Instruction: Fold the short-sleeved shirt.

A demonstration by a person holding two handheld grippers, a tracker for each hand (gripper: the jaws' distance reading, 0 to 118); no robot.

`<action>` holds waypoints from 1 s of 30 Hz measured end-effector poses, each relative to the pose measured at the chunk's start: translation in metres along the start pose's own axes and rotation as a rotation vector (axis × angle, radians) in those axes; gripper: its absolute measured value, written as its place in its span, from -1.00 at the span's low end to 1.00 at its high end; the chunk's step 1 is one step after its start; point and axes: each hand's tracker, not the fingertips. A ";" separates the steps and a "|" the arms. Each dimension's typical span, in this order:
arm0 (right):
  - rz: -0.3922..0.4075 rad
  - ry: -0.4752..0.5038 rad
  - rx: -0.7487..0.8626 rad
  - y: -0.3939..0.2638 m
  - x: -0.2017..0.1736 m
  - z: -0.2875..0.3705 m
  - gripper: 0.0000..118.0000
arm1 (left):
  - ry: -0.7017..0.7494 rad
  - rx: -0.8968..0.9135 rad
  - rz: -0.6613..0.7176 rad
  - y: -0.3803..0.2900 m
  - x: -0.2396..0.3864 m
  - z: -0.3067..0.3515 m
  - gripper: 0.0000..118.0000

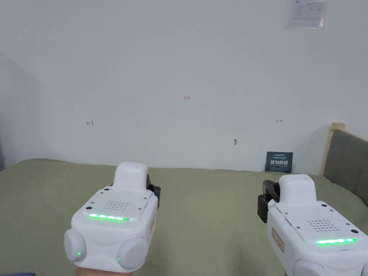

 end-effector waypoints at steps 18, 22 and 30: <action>-0.003 -0.011 0.013 0.013 0.004 0.000 0.05 | 0.035 -0.113 -0.011 0.015 0.015 -0.008 1.00; 0.003 0.000 0.018 0.013 0.001 0.003 0.05 | 0.048 -0.061 -0.056 0.016 0.020 -0.001 1.00; -0.005 0.009 0.009 0.013 0.003 0.006 0.05 | 0.049 -0.072 -0.049 0.028 0.025 0.005 1.00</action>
